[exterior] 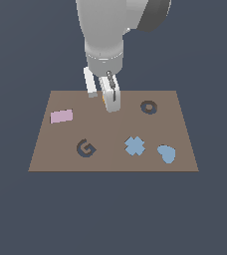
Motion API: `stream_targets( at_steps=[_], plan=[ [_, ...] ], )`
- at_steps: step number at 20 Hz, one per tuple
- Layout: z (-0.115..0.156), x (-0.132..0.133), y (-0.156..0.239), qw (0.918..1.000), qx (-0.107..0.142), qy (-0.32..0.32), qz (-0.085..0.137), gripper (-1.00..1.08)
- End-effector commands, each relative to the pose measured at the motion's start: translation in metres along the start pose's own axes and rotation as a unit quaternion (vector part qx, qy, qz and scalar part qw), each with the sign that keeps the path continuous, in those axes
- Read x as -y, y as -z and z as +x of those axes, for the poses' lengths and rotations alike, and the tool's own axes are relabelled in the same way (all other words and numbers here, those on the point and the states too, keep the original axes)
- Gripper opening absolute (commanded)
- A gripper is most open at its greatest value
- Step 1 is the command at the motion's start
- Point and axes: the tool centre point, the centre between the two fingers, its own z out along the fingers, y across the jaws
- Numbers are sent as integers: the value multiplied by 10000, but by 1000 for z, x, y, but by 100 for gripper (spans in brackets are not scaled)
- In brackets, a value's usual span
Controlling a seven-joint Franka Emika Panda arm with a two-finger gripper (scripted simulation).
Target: Insert a designated object into the corresponding slot on a board.
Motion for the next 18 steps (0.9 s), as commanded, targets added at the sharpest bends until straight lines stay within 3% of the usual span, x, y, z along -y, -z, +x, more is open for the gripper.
stream_targets(
  at_steps=[1, 9, 18],
  plan=[
    [-4, -3, -5, 9996, 9, -277, -7, 100],
    [-13, -8, -16, 9967, 33, -807, -25, 100],
    [-15, -8, -17, 9963, 39, -853, -25, 100]
  ],
)
